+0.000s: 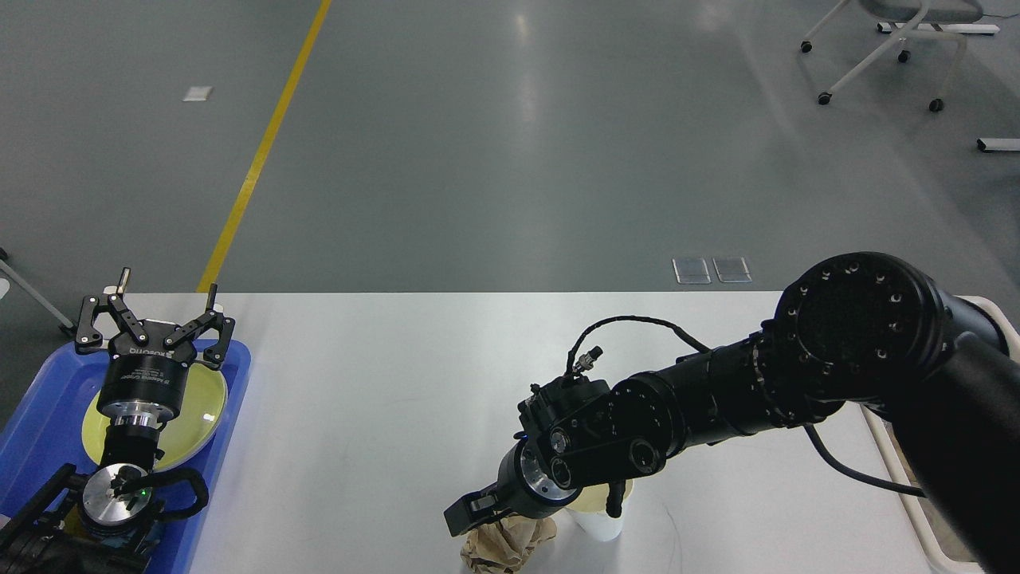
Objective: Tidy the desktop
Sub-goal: 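Lower the right gripper onto the crumpled brown paper and grasp it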
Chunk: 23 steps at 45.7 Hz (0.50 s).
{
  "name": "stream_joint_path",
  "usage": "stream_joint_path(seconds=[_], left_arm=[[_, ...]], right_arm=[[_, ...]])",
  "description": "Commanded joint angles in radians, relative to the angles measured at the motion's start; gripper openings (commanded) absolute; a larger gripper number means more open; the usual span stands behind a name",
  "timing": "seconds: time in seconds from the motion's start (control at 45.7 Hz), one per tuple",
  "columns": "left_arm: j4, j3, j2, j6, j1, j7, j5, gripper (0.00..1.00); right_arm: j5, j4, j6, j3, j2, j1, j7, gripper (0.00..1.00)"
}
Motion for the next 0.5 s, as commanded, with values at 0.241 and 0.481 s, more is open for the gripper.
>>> stream_joint_path(seconds=[0.241, 0.481], left_arm=[[0.000, 0.000, 0.000, 0.000, 0.000, 0.000, -0.001, 0.96], [0.000, 0.000, 0.000, 0.000, 0.000, 0.000, 0.001, 0.96]], right_arm=[[-0.123, 0.011, -0.001, 0.000, 0.002, -0.029, 0.000, 1.00], [-0.155, 0.014, -0.001, 0.000, 0.003, -0.038, 0.000, 0.88]])
